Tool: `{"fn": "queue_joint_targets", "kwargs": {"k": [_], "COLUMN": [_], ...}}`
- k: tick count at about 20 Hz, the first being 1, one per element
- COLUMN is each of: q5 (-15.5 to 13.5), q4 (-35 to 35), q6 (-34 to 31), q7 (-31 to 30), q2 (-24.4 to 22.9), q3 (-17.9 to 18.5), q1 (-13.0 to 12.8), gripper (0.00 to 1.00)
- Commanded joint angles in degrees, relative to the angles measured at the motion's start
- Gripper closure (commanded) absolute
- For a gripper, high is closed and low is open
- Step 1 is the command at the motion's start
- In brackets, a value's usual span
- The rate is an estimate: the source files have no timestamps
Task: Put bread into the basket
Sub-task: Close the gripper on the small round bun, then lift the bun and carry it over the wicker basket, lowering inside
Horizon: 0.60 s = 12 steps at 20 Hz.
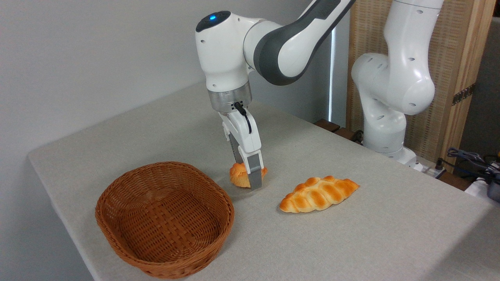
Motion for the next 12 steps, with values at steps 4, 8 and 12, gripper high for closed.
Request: {"fn": "queue_joint_targets", "kwargs": {"k": [4,8,12], "q5": [0.0,0.0,-0.1], "q4": [-1.5,-1.5,-0.6], "q6": [1.1,1.0,-1.8], "q7": [1.0,0.9,0.3], "q2": [-0.6,-0.5,-0.7], "q3": [1.1,1.1,1.1], "q1": [-0.5,-0.6,-0.6], "gripper": [0.55,0.55,0.52]}}
